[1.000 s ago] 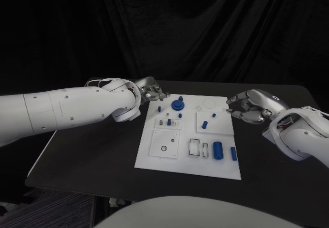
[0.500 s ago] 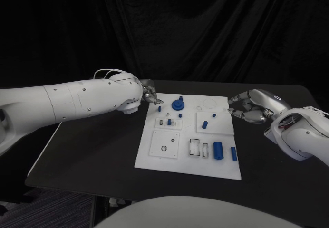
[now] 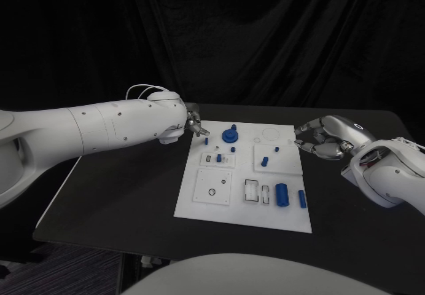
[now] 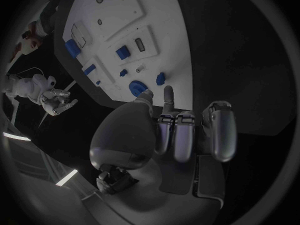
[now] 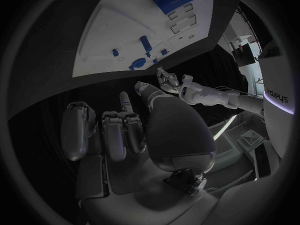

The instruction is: Assemble the parts on the task board

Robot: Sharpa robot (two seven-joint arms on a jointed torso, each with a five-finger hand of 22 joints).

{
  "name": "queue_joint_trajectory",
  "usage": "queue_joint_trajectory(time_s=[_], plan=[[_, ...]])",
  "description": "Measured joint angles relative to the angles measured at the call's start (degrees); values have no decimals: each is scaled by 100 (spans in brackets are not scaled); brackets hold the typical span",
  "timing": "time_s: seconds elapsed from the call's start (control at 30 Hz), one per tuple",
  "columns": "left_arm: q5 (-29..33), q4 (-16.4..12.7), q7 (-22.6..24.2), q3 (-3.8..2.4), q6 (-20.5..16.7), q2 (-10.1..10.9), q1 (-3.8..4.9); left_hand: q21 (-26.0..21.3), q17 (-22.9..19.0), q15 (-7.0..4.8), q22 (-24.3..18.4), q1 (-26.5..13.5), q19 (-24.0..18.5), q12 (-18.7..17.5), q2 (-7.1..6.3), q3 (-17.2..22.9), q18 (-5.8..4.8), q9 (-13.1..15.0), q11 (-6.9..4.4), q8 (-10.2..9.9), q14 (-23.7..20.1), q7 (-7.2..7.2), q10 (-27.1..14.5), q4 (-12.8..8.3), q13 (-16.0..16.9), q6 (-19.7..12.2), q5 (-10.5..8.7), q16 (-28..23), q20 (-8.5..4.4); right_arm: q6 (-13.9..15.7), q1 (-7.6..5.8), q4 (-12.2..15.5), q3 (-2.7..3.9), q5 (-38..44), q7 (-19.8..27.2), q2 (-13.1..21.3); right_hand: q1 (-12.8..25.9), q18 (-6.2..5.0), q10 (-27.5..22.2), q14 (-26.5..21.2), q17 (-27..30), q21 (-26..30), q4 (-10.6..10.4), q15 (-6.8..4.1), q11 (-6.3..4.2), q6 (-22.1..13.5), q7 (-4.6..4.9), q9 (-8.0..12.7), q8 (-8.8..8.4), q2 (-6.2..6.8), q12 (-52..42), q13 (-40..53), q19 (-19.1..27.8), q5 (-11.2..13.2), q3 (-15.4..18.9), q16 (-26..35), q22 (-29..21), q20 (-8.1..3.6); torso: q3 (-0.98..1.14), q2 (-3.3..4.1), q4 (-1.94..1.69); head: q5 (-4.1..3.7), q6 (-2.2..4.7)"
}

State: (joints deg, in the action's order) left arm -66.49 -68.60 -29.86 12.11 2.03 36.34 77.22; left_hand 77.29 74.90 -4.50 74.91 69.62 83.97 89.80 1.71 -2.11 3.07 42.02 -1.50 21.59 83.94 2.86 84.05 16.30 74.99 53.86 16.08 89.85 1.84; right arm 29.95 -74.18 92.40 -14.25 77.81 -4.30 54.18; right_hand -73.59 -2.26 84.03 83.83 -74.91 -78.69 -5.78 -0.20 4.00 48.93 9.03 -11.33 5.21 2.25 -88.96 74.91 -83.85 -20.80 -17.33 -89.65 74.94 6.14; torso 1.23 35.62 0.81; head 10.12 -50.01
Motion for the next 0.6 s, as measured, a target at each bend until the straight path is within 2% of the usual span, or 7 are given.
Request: queue_joint_trajectory(time_s=[0.3, 0.6], plan=[[-65, 349, -83, 0, 319, -279, 0, 0, 0, 0, 0, -222, 0, 0, 66, -66, 0, 35, 0, -74, 0, -21, 0, 29, 0, 145, -211, 0, 0, -2, 13, -25, 0, -1, 0, -25, 0, 0, 0, 0, 0, 0, 0, 0, 0, 0, 0, 5, 0, 0, 0, 0, 0, -3, 0, -1, -1, 0, -2, 2, -4, 26, 0], [-85, 459, -83, 0, 382, -400, 0, -24, 0, 0, 0, -287, 0, 0, 120, -88, 0, 64, 0, -96, 0, -30, 0, 38, 0, 194, -161, 0, 0, -11, 58, -34, 0, -2, 0, -13, 0, 1, 0, 0, 0, 0, -15, 0, 0, 0, 0, 11, 0, 0, 0, 0, 0, -28, -16, -2, -1, 0, -5, 4, -1, 44, 0]])
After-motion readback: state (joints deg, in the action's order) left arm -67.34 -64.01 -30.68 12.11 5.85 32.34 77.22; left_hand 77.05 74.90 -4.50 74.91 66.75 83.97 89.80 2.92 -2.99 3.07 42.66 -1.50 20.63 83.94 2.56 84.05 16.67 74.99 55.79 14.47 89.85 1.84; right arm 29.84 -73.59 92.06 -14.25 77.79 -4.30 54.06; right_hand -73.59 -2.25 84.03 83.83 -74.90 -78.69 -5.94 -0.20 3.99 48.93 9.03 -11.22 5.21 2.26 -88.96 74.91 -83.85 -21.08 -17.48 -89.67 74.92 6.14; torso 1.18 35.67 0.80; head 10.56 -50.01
